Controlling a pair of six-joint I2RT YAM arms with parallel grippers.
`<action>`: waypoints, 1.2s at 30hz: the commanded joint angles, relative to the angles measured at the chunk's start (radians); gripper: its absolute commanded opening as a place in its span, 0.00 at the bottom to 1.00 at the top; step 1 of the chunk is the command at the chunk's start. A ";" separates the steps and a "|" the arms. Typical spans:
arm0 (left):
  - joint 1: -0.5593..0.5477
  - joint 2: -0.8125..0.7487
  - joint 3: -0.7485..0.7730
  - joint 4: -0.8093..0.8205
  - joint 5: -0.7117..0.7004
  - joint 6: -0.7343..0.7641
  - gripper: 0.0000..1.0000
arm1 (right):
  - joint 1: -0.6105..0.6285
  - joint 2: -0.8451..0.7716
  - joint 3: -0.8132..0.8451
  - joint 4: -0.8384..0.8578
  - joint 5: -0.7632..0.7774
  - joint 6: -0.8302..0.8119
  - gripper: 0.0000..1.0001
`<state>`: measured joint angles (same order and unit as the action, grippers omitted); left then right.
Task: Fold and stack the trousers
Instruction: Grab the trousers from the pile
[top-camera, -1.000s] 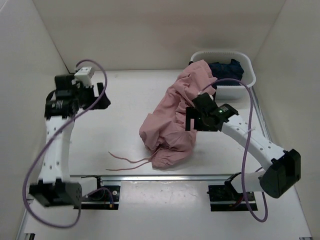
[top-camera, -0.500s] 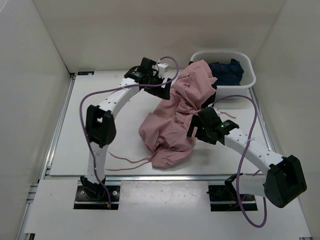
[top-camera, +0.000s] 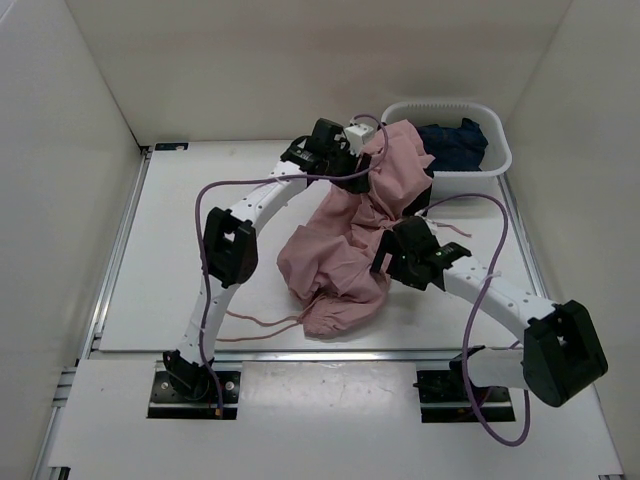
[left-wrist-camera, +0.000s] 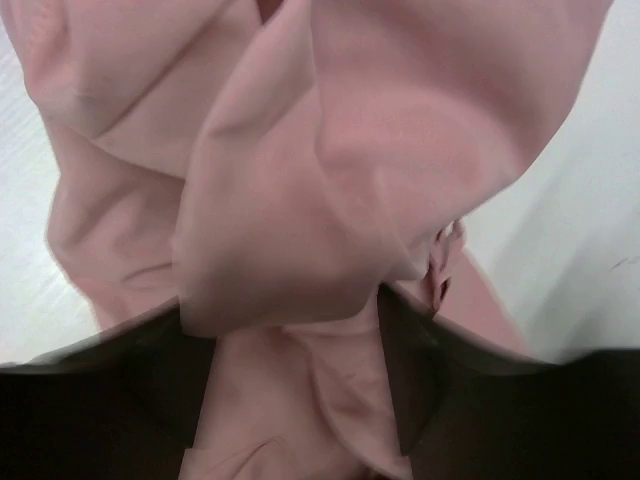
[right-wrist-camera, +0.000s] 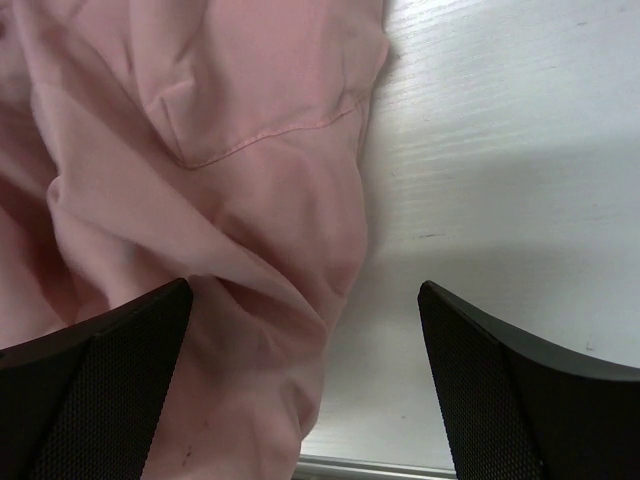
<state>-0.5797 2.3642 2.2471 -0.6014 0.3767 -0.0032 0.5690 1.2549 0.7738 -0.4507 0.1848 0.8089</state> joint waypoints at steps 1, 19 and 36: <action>0.007 0.001 0.063 0.052 0.073 0.003 0.48 | -0.004 0.055 -0.005 0.064 -0.022 0.015 0.99; 0.234 -0.389 -0.121 -0.003 -0.255 0.003 0.15 | -0.014 0.439 0.238 0.069 -0.104 -0.039 0.00; 0.506 -1.129 -0.643 -0.218 -0.751 0.003 0.15 | -0.135 0.193 0.787 -0.636 0.225 -0.462 0.00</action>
<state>-0.1703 1.3212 1.6039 -0.8082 -0.0116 -0.0402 0.5167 1.4456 1.4322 -0.7300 0.2188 0.5171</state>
